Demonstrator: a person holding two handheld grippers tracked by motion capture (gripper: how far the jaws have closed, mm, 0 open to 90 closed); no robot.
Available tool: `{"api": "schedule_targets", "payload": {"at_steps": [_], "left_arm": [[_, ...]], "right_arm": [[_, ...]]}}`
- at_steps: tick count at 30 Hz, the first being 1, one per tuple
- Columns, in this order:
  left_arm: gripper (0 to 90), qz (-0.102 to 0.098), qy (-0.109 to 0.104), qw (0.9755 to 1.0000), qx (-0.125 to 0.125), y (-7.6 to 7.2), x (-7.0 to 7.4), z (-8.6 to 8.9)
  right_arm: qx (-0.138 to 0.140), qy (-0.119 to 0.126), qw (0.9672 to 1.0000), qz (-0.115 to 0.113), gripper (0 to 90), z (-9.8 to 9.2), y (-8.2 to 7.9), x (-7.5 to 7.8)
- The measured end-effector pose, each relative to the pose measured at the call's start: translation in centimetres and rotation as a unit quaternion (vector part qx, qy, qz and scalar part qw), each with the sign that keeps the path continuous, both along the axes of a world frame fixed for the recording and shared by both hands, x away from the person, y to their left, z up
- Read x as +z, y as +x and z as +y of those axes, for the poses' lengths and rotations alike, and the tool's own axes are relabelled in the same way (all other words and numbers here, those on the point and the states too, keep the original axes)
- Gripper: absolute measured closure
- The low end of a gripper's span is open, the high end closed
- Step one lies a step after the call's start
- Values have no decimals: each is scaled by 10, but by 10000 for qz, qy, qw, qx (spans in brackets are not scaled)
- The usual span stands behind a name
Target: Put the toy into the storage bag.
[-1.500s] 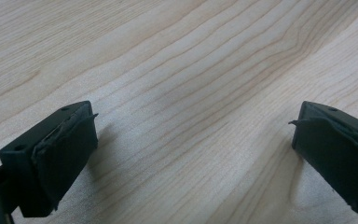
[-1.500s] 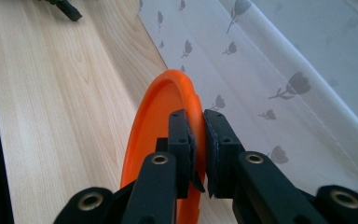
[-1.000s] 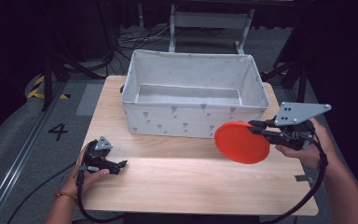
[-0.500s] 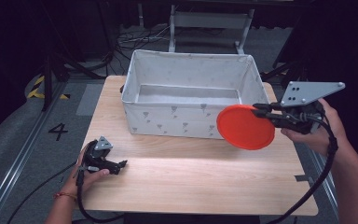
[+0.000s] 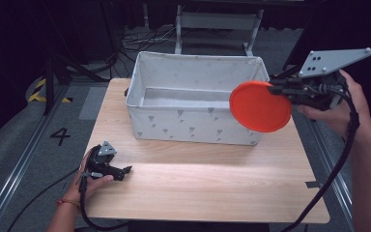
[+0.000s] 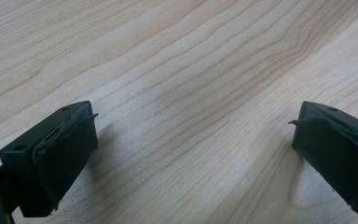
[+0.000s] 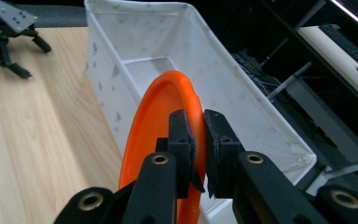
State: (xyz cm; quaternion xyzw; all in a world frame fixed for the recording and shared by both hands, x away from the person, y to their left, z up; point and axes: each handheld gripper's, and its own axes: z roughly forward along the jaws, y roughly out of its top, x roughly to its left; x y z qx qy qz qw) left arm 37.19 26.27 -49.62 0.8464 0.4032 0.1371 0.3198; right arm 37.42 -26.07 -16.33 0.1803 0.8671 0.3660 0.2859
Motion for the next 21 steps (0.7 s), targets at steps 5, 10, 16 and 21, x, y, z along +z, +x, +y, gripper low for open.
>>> {"api": "schedule_targets", "payload": {"at_steps": [5, 10, 16, 21], "left_arm": [[4, 1, -3, 10000, 2, 0, 0, 0], [3, 3, 13, 10000, 0, 0, 0, 0], [2, -1, 23, 10000, -13, 0, 0, 0], [1, 5, 10, 10000, -22, 1, 0, 0]], "right_arm": [[-140, -62, 9999, 17, 825, -2, 18, 9], [-182, -130, 9997, 57, 825, 1, 37, 11], [-304, -172, 9993, 99, 825, 5, 70, 5], [-329, -112, 9991, 237, 825, 6, 92, -9]]}}
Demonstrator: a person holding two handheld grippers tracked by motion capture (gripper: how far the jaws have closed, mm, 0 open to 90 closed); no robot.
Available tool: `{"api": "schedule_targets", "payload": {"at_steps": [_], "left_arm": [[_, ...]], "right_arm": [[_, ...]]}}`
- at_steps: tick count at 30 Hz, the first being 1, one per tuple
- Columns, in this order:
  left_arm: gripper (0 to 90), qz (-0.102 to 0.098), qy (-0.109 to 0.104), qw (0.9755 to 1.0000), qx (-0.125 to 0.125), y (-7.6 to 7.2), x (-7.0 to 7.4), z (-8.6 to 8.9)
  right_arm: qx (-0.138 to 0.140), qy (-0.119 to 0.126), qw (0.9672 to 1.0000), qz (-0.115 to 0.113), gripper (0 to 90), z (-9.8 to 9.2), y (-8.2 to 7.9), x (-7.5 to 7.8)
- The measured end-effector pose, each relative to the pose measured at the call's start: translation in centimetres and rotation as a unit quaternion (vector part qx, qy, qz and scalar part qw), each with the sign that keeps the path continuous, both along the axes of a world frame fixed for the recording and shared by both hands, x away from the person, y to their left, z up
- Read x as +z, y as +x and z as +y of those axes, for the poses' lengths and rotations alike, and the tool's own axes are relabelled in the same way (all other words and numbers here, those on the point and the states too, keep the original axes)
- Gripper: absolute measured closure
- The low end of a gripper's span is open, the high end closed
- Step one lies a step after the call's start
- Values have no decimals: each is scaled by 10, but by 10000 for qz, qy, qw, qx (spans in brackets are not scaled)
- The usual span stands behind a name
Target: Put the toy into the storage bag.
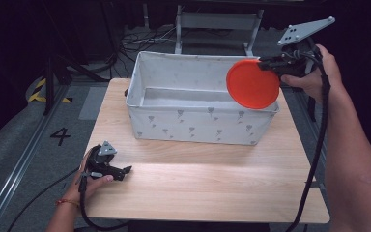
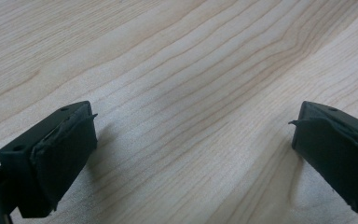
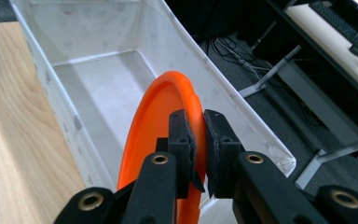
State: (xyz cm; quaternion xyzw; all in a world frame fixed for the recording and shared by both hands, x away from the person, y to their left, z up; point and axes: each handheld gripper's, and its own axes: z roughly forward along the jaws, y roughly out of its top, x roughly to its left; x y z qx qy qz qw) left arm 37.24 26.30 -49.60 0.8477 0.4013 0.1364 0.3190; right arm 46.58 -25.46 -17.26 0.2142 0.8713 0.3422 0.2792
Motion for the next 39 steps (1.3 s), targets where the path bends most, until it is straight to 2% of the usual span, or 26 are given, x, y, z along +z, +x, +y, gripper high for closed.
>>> {"api": "schedule_targets", "payload": {"at_steps": [1, 4, 6, 9, 12, 17, 19, 20, 23, 28, 33, 39], "left_arm": [[1, 0, 0, 10000, 0, 0, 0, 0], [1, -37, 21, 10000, -15, 1, 0, 0], [1, -41, 21, 10000, -32, 1, 0, 0], [1, -34, 27, 10000, -37, 1, 0, 0], [1, -41, 22, 10000, -39, 1, 0, 0], [1, -24, 6, 10000, -24, 1, 0, 0], [1, -6, -2, 10000, -29, 1, 0, 0], [1, -24, 6, 10000, -29, 1, 0, 0], [1, -3, 0, 10000, -35, 1, 0, 0], [1, 19, -1, 10000, -20, 1, 0, 0], [1, 20, 0, 10000, -19, 1, 0, 0], [1, 21, -1, 10000, -19, 1, 0, 0]], "right_arm": [[0, 0, 10000, 0, 825, 0, 0, 0], [-75, -64, 9999, 117, 825, 0, 14, -12], [-131, -15, 9998, 173, 825, -1, 23, -19], [-127, -5, 9997, 217, 824, -1, 28, -23], [-155, -153, 9993, 307, 824, 0, 37, -37], [-116, -250, 9987, 439, 825, 0, 42, -49], [-55, -392, 9978, 534, 824, 0, 43, -64], [-55, -392, 9978, 534, 824, 0, 43, -64], [43, -563, 9963, 650, 824, -1, 42, -79], [245, -905, 9922, 822, 822, -1, 42, -101], [421, -1119, 9882, 953, 820, 7, 42, -113], [687, -1685, 9760, 1196, 818, 24, 44, -128]]}}
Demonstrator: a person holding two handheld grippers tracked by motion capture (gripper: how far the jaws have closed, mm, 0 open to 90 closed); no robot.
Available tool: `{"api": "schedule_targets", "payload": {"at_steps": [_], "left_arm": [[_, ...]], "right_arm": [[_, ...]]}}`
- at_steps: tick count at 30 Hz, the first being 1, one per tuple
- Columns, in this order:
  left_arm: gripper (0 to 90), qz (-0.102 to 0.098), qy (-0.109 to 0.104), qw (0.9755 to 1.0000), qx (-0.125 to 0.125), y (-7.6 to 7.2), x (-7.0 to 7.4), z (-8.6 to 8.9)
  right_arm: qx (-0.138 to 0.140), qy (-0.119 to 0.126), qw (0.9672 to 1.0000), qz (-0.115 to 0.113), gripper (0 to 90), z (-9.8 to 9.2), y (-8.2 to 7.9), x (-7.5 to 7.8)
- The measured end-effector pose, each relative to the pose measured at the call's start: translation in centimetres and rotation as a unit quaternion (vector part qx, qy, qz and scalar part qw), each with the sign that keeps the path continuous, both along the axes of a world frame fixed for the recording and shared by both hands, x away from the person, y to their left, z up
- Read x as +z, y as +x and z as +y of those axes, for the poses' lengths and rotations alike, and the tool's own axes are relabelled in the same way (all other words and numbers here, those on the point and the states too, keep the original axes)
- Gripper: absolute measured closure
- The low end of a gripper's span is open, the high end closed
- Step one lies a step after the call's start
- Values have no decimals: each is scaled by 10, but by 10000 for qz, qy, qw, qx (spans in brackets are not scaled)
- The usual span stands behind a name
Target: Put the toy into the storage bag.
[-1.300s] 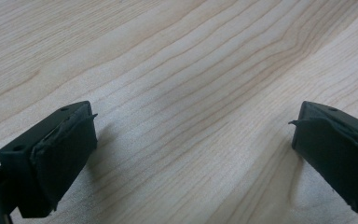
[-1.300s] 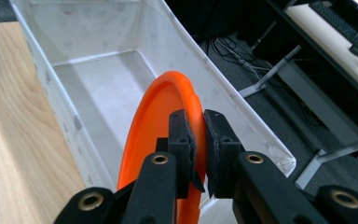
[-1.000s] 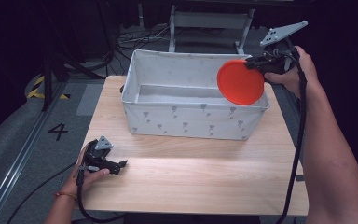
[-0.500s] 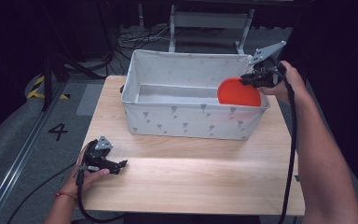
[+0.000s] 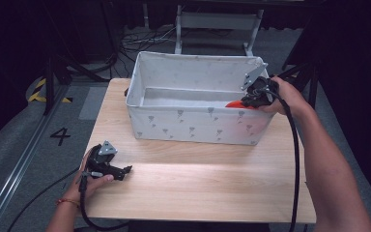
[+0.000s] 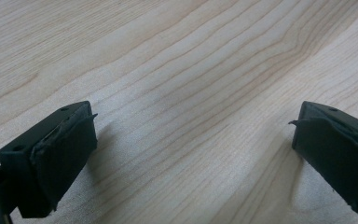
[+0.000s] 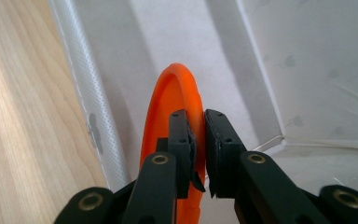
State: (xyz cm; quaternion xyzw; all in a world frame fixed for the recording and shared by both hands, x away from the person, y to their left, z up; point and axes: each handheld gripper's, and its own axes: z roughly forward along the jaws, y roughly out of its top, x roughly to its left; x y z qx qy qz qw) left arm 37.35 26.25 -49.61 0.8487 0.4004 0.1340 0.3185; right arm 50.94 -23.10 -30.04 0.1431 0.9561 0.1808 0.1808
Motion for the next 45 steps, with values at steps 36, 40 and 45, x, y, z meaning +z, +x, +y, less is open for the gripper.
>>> {"api": "schedule_targets", "payload": {"at_steps": [36, 40, 45], "left_arm": [[2, -13, -5, 10000, -10, 0, 0, 0], [2, -36, 6, 10000, -15, 0, 0, 0], [2, -14, -2, 10000, -11, 0, 0, 0]], "right_arm": [[-534, 1050, 9928, -225, 528, -20, -19, 10], [-677, 1506, 9857, -343, 461, -24, -31, 13], [-797, 1690, 9808, -565, 377, -27, -45, 14]]}}
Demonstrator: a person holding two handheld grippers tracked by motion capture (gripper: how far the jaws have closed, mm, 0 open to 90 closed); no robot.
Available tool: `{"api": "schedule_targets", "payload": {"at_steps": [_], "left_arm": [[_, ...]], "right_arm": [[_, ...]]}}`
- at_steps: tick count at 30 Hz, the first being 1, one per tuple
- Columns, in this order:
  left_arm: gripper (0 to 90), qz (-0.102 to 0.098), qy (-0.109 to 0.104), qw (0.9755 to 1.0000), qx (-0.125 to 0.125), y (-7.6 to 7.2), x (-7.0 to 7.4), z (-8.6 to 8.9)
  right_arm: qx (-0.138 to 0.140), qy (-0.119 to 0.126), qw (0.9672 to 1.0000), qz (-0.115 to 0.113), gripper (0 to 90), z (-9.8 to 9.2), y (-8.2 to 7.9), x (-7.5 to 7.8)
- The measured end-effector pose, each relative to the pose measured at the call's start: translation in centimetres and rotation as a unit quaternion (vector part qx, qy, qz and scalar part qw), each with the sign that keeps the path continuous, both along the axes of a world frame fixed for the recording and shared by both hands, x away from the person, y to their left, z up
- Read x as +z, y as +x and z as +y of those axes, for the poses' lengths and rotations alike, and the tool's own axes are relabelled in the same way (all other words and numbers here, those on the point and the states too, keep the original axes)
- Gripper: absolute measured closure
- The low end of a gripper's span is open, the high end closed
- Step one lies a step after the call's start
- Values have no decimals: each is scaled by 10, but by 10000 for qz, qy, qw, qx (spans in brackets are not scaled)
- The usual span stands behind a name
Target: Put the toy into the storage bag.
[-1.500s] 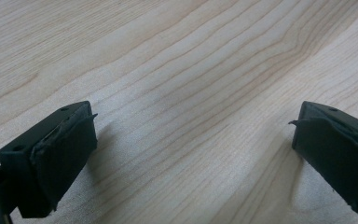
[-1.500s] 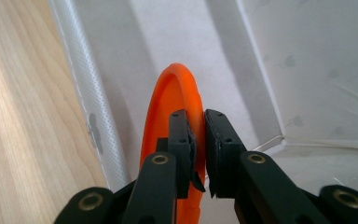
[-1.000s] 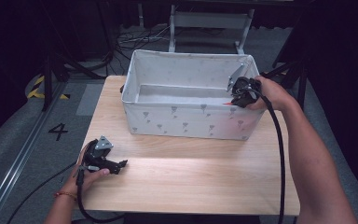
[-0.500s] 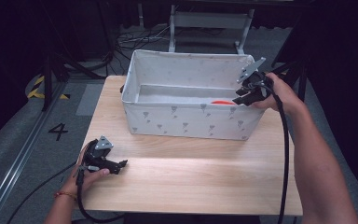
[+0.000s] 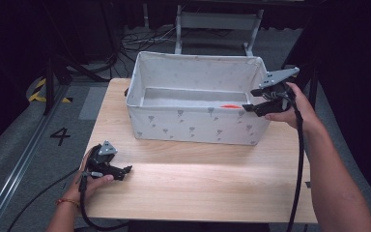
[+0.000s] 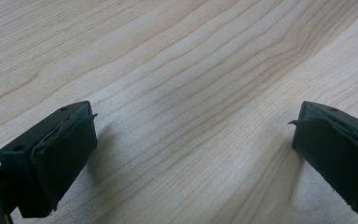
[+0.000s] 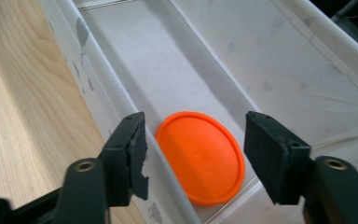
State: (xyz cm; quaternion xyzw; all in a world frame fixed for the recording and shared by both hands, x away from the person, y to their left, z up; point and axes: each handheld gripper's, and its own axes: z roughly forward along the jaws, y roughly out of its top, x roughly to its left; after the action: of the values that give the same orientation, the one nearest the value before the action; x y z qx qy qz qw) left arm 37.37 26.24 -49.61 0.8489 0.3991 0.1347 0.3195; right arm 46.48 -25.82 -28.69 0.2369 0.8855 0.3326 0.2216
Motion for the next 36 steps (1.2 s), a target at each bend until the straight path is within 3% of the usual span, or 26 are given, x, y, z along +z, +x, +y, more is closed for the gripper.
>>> {"api": "schedule_targets", "payload": {"at_steps": [7, 15, 19, 27, 29, 33, 36], "left_arm": [[2, 12, 3, 10000, 21, 0, 0, 0], [2, -3, 0, 10000, 15, 0, 0, 0], [2, -1, -4, 10000, 18, 0, 0, 0], [2, -6, 6, 10000, 19, 0, 0, 0], [2, -10, 10, 10000, 19, 0, 0, 0], [2, -52, 36, 10000, 11, 0, 0, 0], [2, -52, 34, 10000, 15, 0, 0, 0]], "right_arm": [[-191, 296, 9991, -238, 304, -8, -24, 3], [-312, 354, 9977, -490, 285, -16, -46, 2], [-393, 265, 9970, -604, 277, -21, -55, 0], [-458, 313, 9955, -766, 255, -33, -72, -5], [-531, 215, 9944, -886, 254, -35, -78, -7], [-544, 223, 9937, -958, 251, -41, -88, -10], [-577, 71, 9935, -982, 243, -43, -92, -14]]}}
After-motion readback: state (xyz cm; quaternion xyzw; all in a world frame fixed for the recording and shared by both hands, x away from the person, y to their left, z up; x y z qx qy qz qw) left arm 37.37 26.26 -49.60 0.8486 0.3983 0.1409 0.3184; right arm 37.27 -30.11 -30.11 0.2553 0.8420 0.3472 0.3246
